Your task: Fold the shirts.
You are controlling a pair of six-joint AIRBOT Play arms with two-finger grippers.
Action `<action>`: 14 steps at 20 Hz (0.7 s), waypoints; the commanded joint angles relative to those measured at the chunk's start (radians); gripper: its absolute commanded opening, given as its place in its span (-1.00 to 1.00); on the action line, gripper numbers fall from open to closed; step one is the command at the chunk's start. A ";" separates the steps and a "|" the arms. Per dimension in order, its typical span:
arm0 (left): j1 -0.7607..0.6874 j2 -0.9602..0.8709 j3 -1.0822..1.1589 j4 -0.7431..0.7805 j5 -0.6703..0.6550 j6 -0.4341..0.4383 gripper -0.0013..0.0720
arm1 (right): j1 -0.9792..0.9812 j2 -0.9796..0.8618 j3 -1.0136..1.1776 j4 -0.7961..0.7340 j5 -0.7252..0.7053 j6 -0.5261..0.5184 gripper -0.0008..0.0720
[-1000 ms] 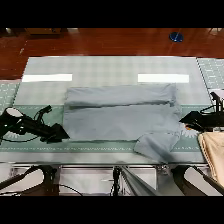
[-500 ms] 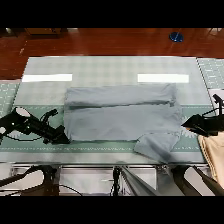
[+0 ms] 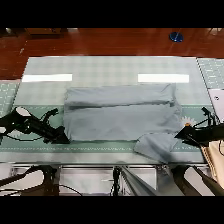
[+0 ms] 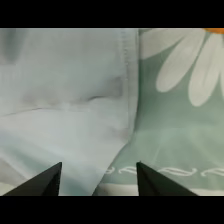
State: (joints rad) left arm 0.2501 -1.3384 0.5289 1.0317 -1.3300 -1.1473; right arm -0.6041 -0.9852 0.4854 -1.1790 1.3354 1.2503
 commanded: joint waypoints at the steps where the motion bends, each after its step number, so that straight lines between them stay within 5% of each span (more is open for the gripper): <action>1: 0.001 0.000 0.031 -0.005 0.175 0.010 -0.91 | 0.001 -0.016 -0.068 0.080 -0.099 0.016 0.45; 3: 0.001 0.001 0.058 -0.005 0.165 0.010 -0.91 | 0.002 -0.050 -0.100 0.112 -0.150 0.037 0.17; 4: 0.001 0.001 0.072 -0.005 0.164 0.010 -0.91 | 0.009 -0.074 -0.103 0.132 -0.170 0.040 -0.12; 5: 0.001 0.001 0.088 -0.005 0.153 0.012 -0.91 | 0.018 -0.097 -0.103 0.162 -0.174 0.036 -0.72; 6: 0.001 0.003 0.106 -0.005 0.138 0.019 -0.91 | 0.021 -0.106 -0.101 0.200 -0.171 0.015 -0.92; 9: 0.001 0.040 0.181 -0.014 0.071 0.021 -0.91 | 0.021 -0.049 -0.052 0.322 -0.057 -0.101 -0.92; 14: 0.001 0.211 0.319 -0.143 0.042 0.017 -0.91 | 0.021 0.174 0.200 0.389 -0.034 -0.068 -0.92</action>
State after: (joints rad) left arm 0.2504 -1.2041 0.7799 0.9657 -1.2663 -1.1282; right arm -0.5835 -0.9066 0.5682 -0.8532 1.3037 1.1763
